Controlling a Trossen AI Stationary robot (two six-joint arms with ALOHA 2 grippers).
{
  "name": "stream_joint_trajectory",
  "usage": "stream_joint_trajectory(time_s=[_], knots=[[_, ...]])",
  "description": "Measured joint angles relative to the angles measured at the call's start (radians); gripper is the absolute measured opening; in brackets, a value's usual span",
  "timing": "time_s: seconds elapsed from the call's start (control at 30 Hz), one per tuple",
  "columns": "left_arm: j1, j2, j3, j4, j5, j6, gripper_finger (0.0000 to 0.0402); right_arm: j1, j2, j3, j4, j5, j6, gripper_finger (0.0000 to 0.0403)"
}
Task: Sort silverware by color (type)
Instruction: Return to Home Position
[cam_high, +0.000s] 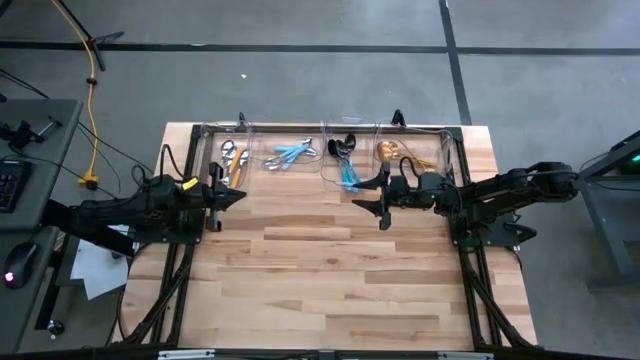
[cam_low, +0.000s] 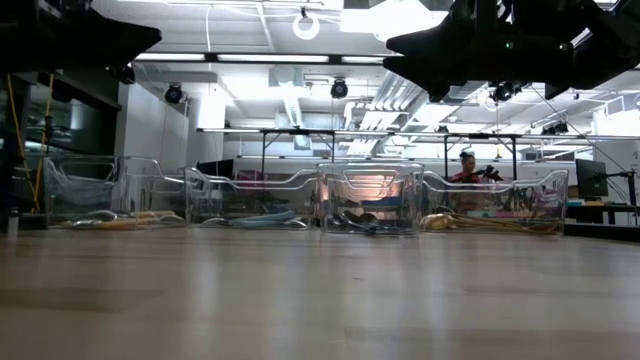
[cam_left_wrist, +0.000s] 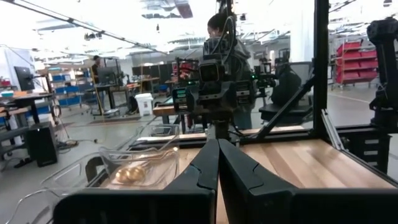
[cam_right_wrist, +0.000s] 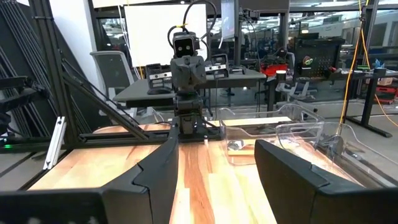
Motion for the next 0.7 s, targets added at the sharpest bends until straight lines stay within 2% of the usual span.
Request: stream_joint_trajectory(time_s=[0.5,0.7], knots=[[0.0,-0.021,-0.088,0.059,0.037,-0.026,0.0,0.0,0.0,0.0,-0.014,0.0,0.0,0.0197],[0.0,-0.02,-0.088,0.078,0.044,-0.031,0.0,0.0,0.0,0.0,-0.014,0.0,0.0,0.0197]])
